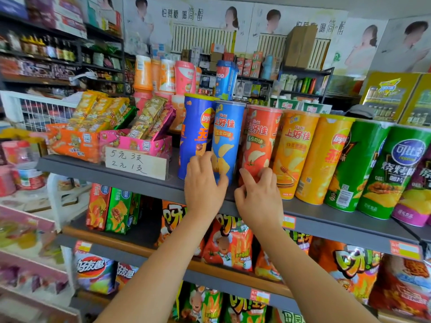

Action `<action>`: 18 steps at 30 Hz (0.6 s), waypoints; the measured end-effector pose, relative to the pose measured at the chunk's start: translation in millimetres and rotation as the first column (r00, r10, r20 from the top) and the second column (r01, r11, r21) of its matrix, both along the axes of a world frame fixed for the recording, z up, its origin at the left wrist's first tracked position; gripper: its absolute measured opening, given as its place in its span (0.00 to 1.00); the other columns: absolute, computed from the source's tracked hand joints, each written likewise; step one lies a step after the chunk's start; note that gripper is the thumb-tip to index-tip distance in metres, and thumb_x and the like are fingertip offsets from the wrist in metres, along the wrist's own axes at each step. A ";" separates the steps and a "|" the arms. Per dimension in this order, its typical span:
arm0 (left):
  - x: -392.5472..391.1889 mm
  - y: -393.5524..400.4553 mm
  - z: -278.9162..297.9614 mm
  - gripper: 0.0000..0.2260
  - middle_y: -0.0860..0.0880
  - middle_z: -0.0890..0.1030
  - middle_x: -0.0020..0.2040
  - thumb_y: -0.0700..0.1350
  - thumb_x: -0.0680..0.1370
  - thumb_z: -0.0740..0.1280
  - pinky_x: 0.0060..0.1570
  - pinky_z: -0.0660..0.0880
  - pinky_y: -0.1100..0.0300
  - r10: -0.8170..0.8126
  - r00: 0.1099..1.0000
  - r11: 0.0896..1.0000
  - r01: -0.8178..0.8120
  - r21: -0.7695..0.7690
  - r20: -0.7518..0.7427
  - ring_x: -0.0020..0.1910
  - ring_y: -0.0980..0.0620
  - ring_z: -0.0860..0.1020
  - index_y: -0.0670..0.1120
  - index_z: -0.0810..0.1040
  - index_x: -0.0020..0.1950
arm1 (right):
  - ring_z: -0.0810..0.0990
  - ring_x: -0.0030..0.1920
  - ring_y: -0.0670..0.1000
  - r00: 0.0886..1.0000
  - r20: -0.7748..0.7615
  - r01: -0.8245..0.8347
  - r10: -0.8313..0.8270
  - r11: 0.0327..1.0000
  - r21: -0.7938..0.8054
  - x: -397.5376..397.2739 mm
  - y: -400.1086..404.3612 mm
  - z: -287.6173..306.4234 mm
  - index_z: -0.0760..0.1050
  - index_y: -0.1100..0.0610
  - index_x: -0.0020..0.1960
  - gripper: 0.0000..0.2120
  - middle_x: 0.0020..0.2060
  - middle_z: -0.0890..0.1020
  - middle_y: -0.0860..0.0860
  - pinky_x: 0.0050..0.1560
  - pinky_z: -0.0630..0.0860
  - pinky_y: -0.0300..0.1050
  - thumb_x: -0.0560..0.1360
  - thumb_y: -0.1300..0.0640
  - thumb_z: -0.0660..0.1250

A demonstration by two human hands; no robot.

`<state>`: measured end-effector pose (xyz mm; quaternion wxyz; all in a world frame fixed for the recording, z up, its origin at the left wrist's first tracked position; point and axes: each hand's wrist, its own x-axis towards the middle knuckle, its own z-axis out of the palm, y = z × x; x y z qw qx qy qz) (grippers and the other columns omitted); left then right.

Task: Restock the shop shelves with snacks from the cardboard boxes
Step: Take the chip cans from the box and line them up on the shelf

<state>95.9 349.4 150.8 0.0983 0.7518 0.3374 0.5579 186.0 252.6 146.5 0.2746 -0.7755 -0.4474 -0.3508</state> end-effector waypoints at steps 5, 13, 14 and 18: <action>-18.3 30.2 6.6 0.30 0.38 0.72 0.62 0.43 0.70 0.74 0.55 0.72 0.47 0.138 0.984 0.990 -0.132 -0.056 0.115 0.58 0.40 0.72 0.39 0.68 0.70 | 0.73 0.49 0.59 1.000 0.026 -0.004 0.003 1.000 0.008 1.2 2.4 -1.7 0.76 0.56 0.64 0.19 0.50 0.72 0.59 0.41 0.79 0.52 0.74 0.56 0.66; -8.8 31.2 -2.6 0.33 0.39 0.69 0.68 0.40 0.72 0.72 0.57 0.74 0.46 0.120 0.992 0.993 -0.120 -0.013 0.045 0.64 0.39 0.71 0.42 0.63 0.75 | 0.73 0.45 0.58 0.998 0.068 -0.002 0.004 1.000 -0.029 1.1 4.5 -3.0 0.77 0.55 0.64 0.20 0.46 0.73 0.58 0.38 0.76 0.50 0.74 0.53 0.59; -8.6 31.6 -2.4 0.33 0.39 0.70 0.67 0.40 0.72 0.72 0.57 0.74 0.46 0.126 0.991 0.992 -0.126 -0.008 0.038 0.63 0.39 0.71 0.42 0.63 0.74 | 0.73 0.45 0.58 0.998 0.062 0.001 0.001 0.999 -0.034 1.0 4.6 -2.8 0.77 0.55 0.64 0.20 0.46 0.73 0.58 0.37 0.76 0.50 0.75 0.52 0.58; -8.3 31.2 -2.7 0.33 0.38 0.70 0.67 0.40 0.71 0.71 0.58 0.73 0.46 0.124 0.992 0.992 -0.124 -0.005 0.023 0.63 0.39 0.71 0.42 0.63 0.75 | 0.74 0.45 0.58 0.998 0.056 0.005 -0.002 0.999 -0.045 2.1 4.8 -3.8 0.77 0.55 0.64 0.19 0.47 0.73 0.58 0.38 0.76 0.50 0.75 0.53 0.59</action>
